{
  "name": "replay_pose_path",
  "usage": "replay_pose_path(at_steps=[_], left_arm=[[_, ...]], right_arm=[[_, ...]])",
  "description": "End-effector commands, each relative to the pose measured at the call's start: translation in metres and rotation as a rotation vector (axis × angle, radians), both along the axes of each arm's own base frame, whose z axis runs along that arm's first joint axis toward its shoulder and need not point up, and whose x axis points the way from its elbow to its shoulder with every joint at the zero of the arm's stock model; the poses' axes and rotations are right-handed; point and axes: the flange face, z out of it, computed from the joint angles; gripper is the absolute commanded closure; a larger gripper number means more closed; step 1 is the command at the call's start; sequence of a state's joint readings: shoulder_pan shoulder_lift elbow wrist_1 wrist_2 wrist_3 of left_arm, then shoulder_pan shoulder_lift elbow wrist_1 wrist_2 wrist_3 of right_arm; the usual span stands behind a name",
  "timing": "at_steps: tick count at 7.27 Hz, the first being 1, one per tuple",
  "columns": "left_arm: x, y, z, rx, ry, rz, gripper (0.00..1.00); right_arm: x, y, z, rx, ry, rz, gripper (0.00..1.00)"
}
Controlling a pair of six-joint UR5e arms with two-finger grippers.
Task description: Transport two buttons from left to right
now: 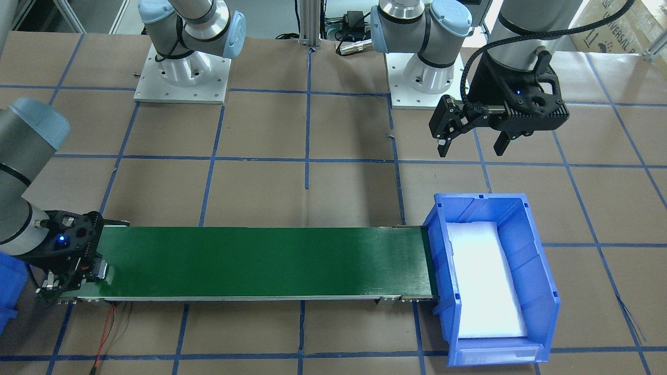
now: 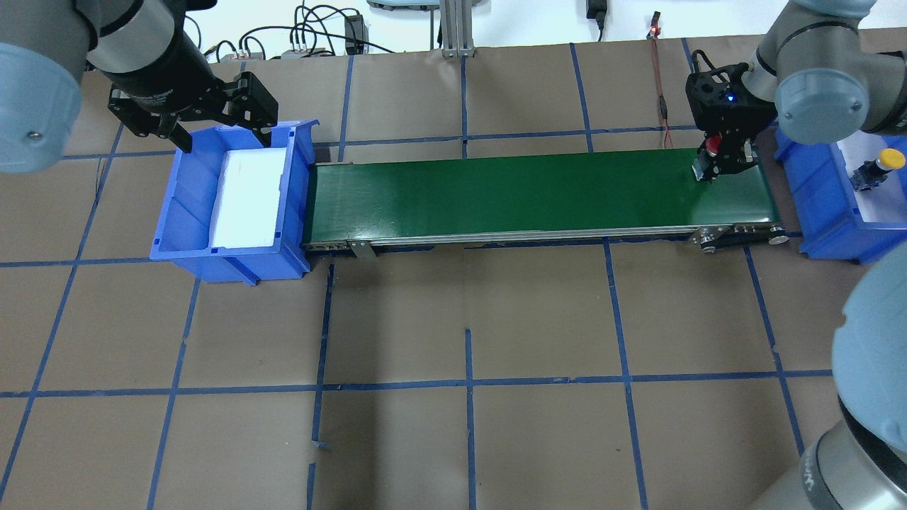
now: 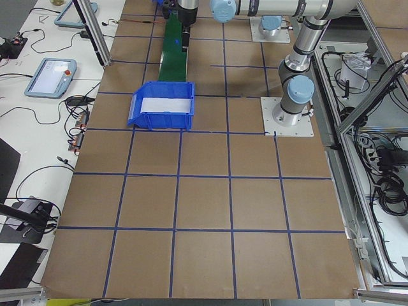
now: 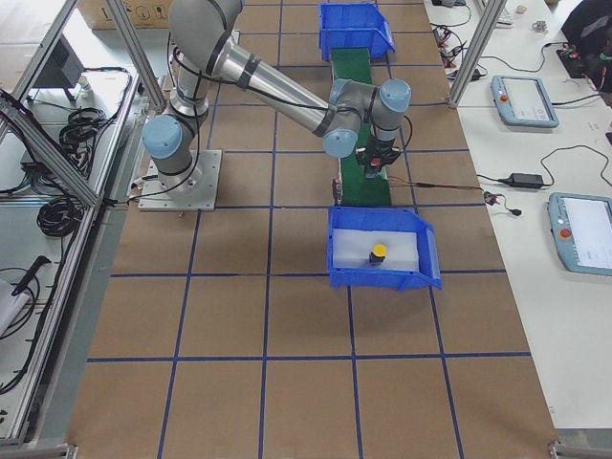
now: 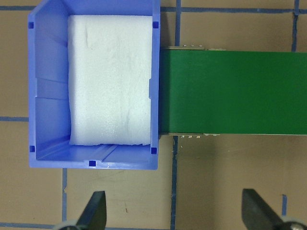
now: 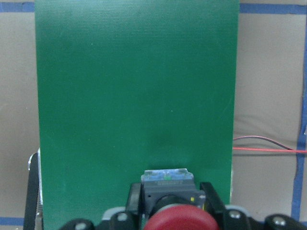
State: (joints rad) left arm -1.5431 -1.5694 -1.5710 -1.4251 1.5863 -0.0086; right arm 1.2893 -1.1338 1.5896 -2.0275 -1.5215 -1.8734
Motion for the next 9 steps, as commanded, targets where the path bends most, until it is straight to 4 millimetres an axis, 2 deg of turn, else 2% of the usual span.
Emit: replay_pose_path(at_steps=[1, 2, 3, 4, 5, 6, 7, 8, 9], left_arm=[[0.002, 0.001, 0.001, -0.005, -0.001, 0.007, 0.00], [0.002, -0.002, -0.001, -0.011, -0.001, 0.008, 0.00], [0.002, 0.000, 0.002, -0.016, -0.001, 0.010, 0.00], [0.001, 0.001, 0.003, -0.019, 0.002, 0.009, 0.00], [0.002, 0.000, 0.000, -0.013, -0.002, 0.010, 0.00], [0.002, 0.000, 0.000, -0.011, -0.008, 0.010, 0.00], [0.002, -0.003, -0.003, -0.005, -0.005, 0.009, 0.00], [0.001, -0.006, -0.010, 0.007, -0.003, 0.012, 0.00], [0.002, -0.006, -0.010, 0.007, -0.007, 0.011, 0.00]], right_arm=[[-0.033, -0.008, 0.046, -0.075, 0.035, -0.002, 0.86], [-0.061, -0.011, 0.078, -0.107, 0.069, -0.021, 0.86], [-0.107, -0.009, 0.103, -0.147, 0.101, 0.022, 0.86], [-0.162, 0.003, 0.099, -0.148, 0.092, 0.027, 0.86], [-0.195, 0.015, 0.106, -0.153, 0.104, 0.036, 0.86], [-0.223, 0.023, 0.081, -0.142, 0.061, 0.090, 0.86], [-0.251, 0.025, 0.038, -0.107, 0.011, 0.060, 0.86], [-0.259, 0.020, -0.002, -0.082, -0.051, 0.046, 0.86], [-0.260, 0.018, -0.015, -0.074, -0.067, 0.037, 0.85]])
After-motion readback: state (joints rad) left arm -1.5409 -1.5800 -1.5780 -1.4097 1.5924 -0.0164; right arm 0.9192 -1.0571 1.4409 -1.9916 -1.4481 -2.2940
